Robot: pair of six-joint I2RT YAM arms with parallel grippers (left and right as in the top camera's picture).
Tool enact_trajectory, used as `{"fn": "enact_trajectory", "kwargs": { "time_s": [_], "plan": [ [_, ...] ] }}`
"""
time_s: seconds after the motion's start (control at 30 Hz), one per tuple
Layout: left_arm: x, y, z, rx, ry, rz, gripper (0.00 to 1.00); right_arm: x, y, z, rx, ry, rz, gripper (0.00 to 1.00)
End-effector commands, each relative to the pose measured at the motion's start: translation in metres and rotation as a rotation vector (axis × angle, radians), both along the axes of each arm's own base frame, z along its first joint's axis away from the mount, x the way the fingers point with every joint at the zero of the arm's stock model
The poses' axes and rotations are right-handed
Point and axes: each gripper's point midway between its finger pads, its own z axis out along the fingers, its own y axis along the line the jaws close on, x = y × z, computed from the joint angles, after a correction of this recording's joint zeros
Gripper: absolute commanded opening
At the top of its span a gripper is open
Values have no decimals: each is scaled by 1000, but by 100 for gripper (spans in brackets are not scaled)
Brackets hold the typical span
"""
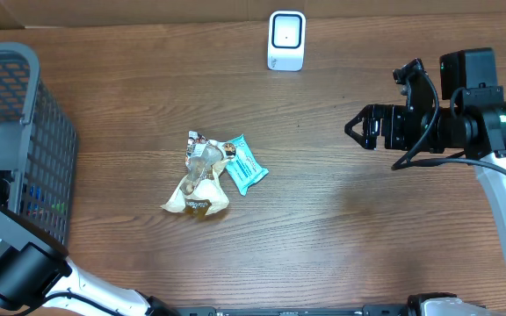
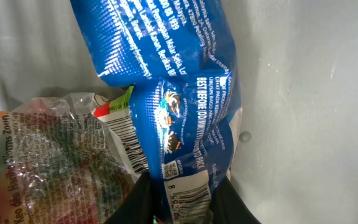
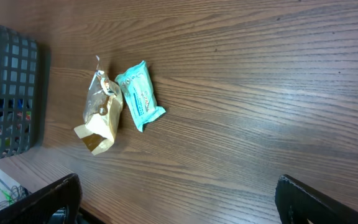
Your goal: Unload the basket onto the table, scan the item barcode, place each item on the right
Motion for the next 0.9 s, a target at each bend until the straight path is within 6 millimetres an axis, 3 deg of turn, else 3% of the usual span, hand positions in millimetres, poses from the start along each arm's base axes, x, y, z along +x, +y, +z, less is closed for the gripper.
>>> {"fn": "enact_trajectory", "kwargs": {
  "time_s": [0.0, 0.33, 0.57, 0.87],
  "plan": [
    [-1, -29, -22, -123, 16, -66, 8, -1, 3, 1, 8, -4, 10, 100],
    [13, -47, -22, -140, 29, -157, 4, -1, 3, 1, 9, -4, 10, 100],
    [30, -55, -20, -173, -53, -248, 4, -1, 3, 1, 9, -4, 10, 100],
    [56, -54, 7, -174, -160, -397, 4, -1, 3, 1, 9, -4, 10, 100]
  ]
}}
